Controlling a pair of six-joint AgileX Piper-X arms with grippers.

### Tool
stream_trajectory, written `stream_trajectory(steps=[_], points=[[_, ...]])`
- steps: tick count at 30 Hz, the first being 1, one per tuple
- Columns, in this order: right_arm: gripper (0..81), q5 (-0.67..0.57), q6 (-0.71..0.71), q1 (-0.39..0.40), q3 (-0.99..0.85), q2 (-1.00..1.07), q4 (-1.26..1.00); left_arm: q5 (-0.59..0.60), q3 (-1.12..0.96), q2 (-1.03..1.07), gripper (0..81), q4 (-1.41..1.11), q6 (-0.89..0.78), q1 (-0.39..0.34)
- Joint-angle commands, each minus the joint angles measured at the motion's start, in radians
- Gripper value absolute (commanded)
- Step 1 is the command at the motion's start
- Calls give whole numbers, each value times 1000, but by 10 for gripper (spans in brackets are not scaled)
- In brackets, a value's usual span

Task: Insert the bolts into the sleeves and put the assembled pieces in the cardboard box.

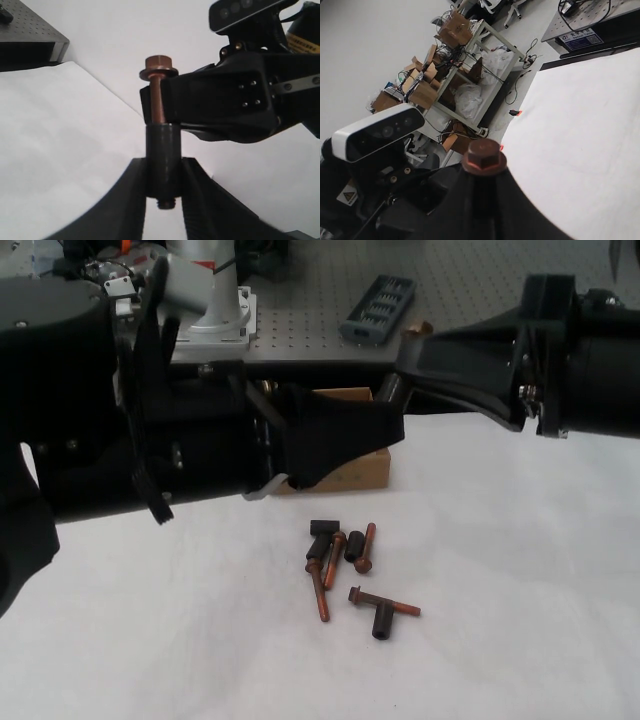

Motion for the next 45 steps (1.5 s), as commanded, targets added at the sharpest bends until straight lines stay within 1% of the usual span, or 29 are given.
stream_trajectory(steps=[1, 2, 4, 5, 6, 10, 16, 18, 21, 25, 28, 31, 33, 34, 37, 40, 41, 45], points=[[57, -90, -18, 2, 1, -16, 33, -83, -17, -10, 6, -44, -6, 13], [125, -91, -18, 2, 1, -16, 32, -83, -17, -10, 6, -44, -6, 13], [286, -86, -15, 2, 1, -16, 34, -83, -17, -10, 6, -44, -6, 13], [347, -84, -4, 2, 1, -16, 34, -83, -17, -10, 6, -44, -6, 13], [374, -84, 11, 2, 1, -16, 34, -83, -17, -10, 6, -44, -6, 13], [337, -97, 13, 2, 1, -16, 34, -83, -17, -10, 6, -44, -6, 13], [337, -111, 13, 2, 1, -16, 34, -83, -17, -10, 6, -44, 2, 13], [337, -132, 11, -5, 1, -16, 34, -83, -17, -10, 6, -44, 9, 13], [337, -176, -1, -37, 1, -16, 34, -92, -17, -2, 6, -44, 68, 16], [337, -208, -37, -98, 1, -18, 79, -166, -22, 49, 6, -44, 131, 34], [337, -217, -128, -148, 1, -25, 174, -168, -48, 125, 6, -41, 179, 65], [336, -213, -226, -198, 1, -31, 287, -163, -104, 237, 6, -36, 189, 108], [301, -213, -282, -229, 1, -30, 343, -157, -154, 324, 6, -36, 189, 135], [268, -213, -311, -245, 1, -30, 370, -146, -178, 358, 6, -36, 189, 145], [141, -202, -363, -286, 1, -30, 420, -125, -280, 488, 6, -25, 192, 176], [6, -194, -405, -308, 1, -30, 438, -123, -420, 619, 6, 32, 211, 198], [27, -194, -412, -313, 1, -30, 438, -123, -471, 663, 6, 58, 221, 204], [28, -194, -431, -315, 1, -30, 438, -118, -671, 835, 6, 161, 259, 218]])
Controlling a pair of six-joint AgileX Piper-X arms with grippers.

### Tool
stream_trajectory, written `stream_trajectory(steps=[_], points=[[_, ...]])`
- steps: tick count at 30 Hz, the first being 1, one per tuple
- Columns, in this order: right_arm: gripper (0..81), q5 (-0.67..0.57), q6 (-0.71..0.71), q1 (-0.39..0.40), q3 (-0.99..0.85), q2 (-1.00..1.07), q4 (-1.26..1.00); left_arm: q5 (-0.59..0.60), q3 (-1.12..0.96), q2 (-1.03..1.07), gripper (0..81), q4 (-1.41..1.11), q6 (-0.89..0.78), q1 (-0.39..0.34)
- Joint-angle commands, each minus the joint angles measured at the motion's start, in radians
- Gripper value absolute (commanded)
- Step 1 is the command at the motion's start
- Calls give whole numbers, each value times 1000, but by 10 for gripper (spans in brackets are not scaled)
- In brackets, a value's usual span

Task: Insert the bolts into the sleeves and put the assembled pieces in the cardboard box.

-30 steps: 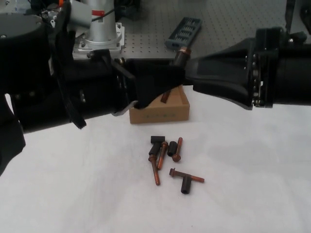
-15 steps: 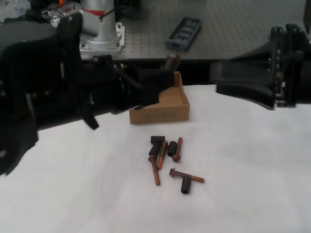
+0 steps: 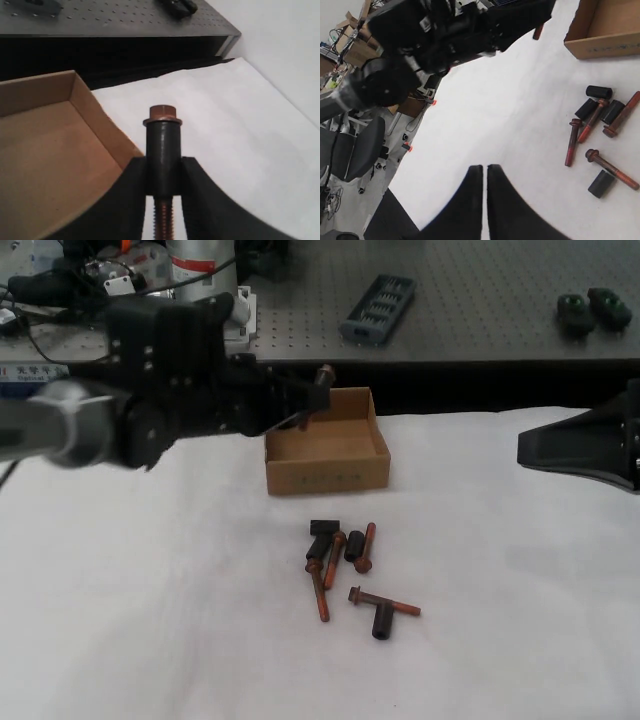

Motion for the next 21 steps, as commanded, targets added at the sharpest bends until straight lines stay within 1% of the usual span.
stream_trajectory(steps=[1, 7, 10, 11, 13, 17, 18, 19, 21], points=[[28, -2, -41, -8, -4, -13, 13, 16, -190, 146, 6, 88, 52, 14], [28, -2, -41, -8, -4, -13, 13, -6, -433, 334, 6, 217, 53, 36], [28, -2, -41, -8, -4, -13, 13, -39, -504, 395, 1, 251, 55, 46], [28, -2, -41, -8, -4, -13, 13, -38, -516, 406, 18, 254, 58, 48], [28, -2, -41, -8, -4, -13, 13, -45, -531, 421, 101, 255, 61, 53], [28, -2, -41, -8, -4, -13, 13, -61, -533, 423, 366, 267, 61, 53], [28, -2, -41, -8, -4, -13, 13, -61, -533, 423, 398, 274, 59, 53], [28, -2, -41, -8, -4, -13, 13, -64, -533, 423, 410, 288, 56, 53], [28, -2, -41, -8, -4, -13, 13, -54, -533, 423, 405, 308, 56, 53]])
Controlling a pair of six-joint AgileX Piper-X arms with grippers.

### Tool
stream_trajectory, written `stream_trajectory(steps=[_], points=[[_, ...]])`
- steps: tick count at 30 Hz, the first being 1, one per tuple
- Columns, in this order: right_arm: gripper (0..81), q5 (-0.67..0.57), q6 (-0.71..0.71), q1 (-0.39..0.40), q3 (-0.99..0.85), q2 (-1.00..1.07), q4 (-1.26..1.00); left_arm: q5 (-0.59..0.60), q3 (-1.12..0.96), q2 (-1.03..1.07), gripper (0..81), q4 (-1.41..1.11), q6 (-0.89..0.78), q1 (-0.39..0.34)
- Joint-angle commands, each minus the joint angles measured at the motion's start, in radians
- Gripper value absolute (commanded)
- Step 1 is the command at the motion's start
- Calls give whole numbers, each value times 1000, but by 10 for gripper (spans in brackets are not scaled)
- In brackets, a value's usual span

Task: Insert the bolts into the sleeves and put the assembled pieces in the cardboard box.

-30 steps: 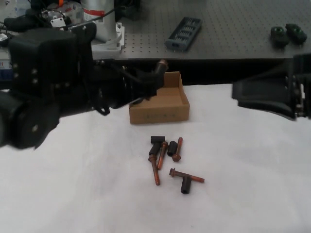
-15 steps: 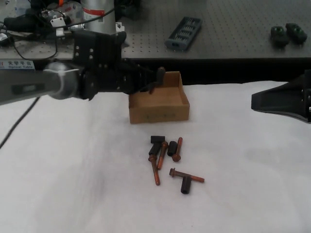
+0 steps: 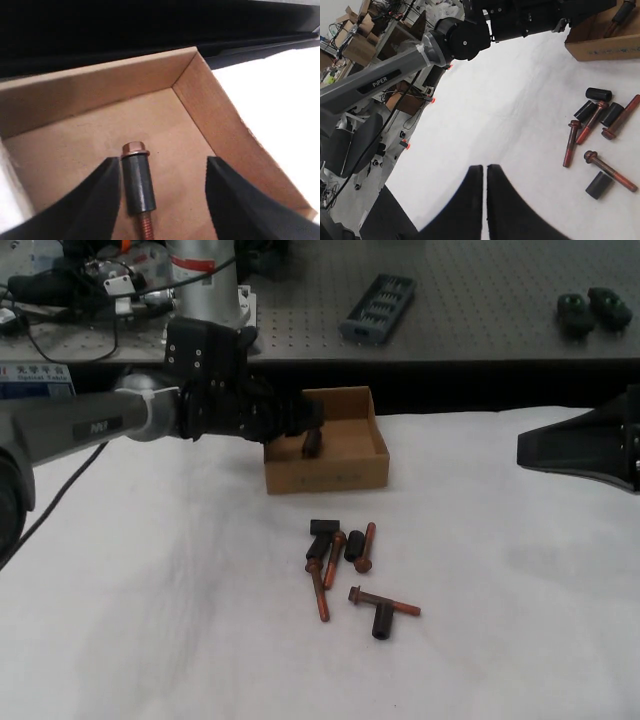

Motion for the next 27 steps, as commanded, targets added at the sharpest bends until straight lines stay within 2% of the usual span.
stream_trajectory(steps=[1, 7, 10, 13, 19, 23, 27], points=[[28, -2, -8, -7, -4, -13, 6, 5, -12, -10, 397, 31, 6, 1], [28, -2, -8, -7, -4, -13, 6, 124, -13, -35, 312, 31, 3, -2], [28, -2, -8, -7, -4, -13, 6, 167, -13, -77, 193, 94, 3, -1], [28, -4, -9, -7, -4, -13, 9, 167, -13, -129, 3, 258, 5, 4], [28, -6, -9, -7, -4, -13, 84, 96, -13, -248, 7, 653, 202, 13], [28, -6, -78, -7, -4, -14, 172, 58, -10, -326, 7, 889, 375, 13], [28, 2, -157, -7, -4, -15, 269, 55, 73, -426, 7, 973, 424, 13]])
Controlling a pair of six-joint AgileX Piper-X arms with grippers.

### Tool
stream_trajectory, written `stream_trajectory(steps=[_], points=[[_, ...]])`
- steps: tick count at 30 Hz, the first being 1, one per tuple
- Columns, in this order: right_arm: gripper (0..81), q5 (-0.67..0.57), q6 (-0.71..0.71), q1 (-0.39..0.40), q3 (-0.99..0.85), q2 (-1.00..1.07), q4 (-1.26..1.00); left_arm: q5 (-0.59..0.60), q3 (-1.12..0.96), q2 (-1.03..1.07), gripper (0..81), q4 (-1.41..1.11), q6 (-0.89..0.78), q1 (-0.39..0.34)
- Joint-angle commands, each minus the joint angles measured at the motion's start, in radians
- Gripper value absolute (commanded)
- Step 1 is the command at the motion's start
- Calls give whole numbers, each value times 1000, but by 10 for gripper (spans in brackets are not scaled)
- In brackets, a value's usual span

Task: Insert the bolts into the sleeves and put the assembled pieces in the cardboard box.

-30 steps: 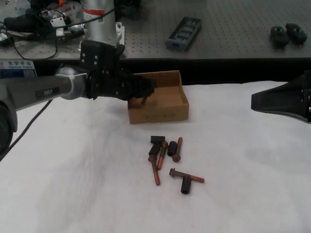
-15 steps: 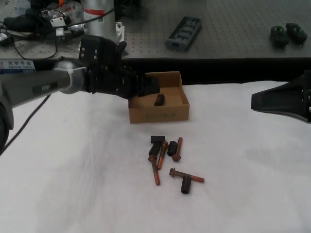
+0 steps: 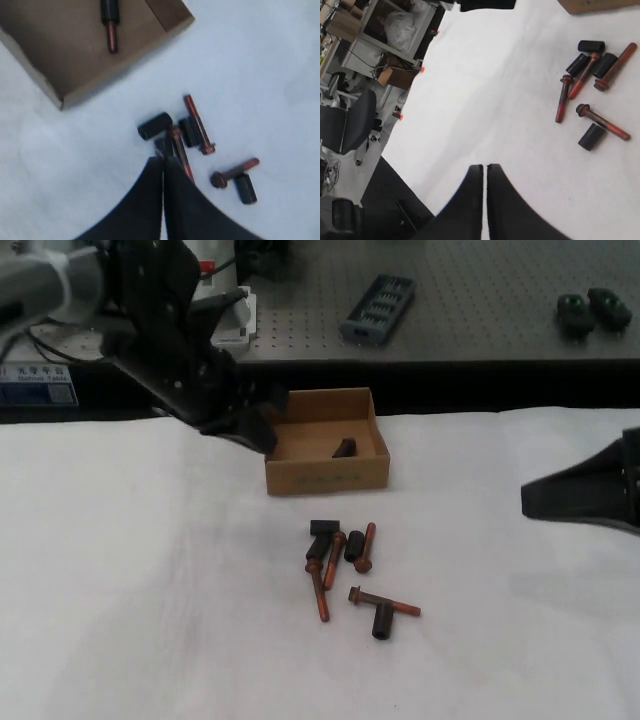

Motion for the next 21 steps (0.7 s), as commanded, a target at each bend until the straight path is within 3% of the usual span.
stream_trajectory(steps=[1, 6, 13, 21], points=[[28, 5, -67, -7, -4, -15, 81, -9, 83, -98, 7, 60, 44, 1], [28, 71, -135, -7, -4, -15, 185, -6, 398, -304, 7, -16, 37, -8], [28, 91, -148, -6, -4, -15, 227, 40, 885, -675, 7, -213, -111, -19], [28, 91, -148, -6, -4, -15, 227, 42, 1111, -1033, 7, -345, -198, -19]])
